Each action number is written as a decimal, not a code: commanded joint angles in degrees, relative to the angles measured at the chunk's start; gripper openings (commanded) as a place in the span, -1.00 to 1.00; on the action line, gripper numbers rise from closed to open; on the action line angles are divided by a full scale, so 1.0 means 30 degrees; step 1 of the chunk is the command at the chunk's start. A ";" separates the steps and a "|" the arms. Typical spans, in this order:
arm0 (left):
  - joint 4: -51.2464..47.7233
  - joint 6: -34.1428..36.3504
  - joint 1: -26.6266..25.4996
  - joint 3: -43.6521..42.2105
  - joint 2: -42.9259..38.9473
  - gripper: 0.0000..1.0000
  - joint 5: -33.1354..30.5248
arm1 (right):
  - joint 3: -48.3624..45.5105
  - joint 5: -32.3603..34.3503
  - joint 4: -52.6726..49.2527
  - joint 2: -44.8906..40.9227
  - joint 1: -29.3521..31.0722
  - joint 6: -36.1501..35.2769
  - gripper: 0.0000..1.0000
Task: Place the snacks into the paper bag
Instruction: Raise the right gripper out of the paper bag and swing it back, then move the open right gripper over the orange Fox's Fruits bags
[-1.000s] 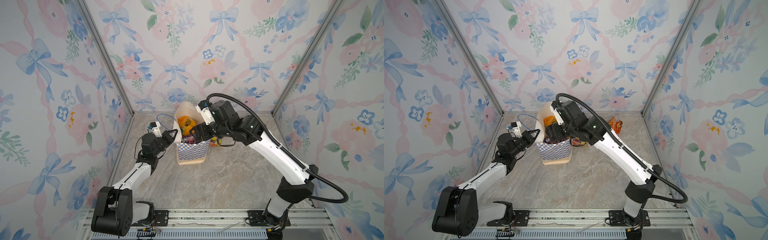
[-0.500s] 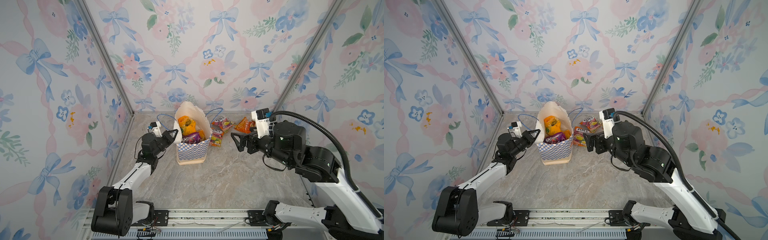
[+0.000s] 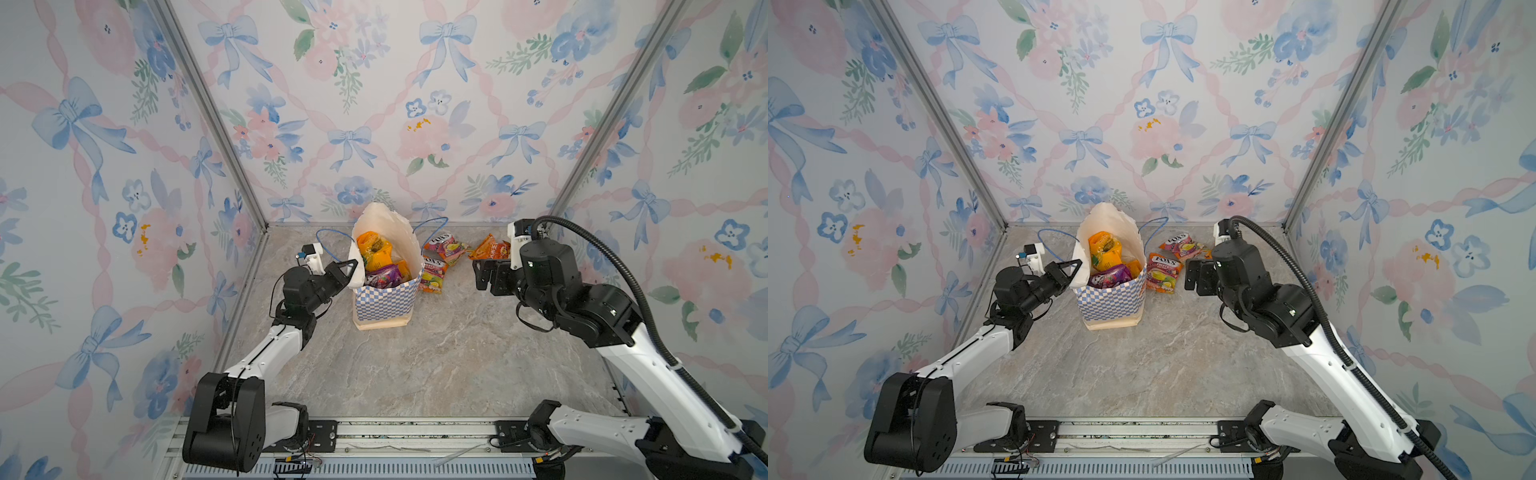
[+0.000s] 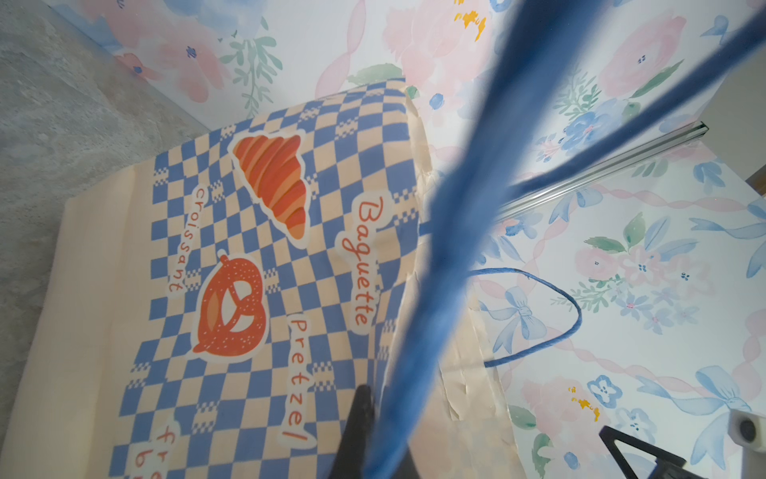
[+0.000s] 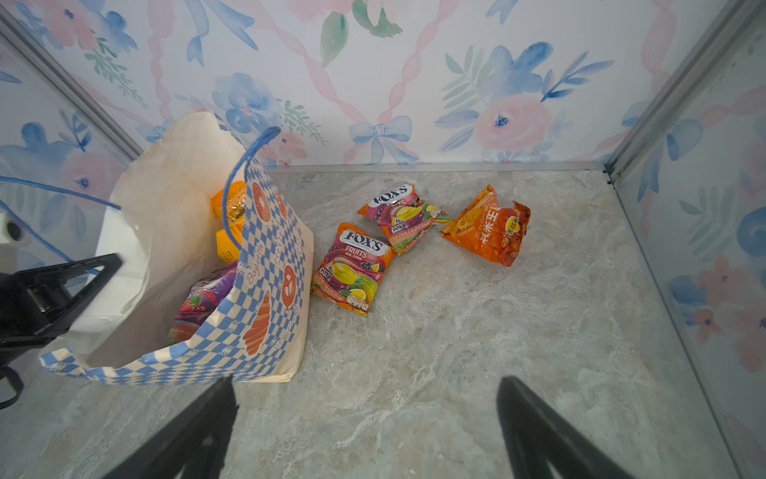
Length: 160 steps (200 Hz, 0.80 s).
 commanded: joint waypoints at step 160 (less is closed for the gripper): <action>0.0099 0.0275 -0.0302 -0.0495 -0.0649 -1.00 0.0564 | 0.5390 -0.8856 0.4121 1.0520 -0.9781 -0.0957 0.93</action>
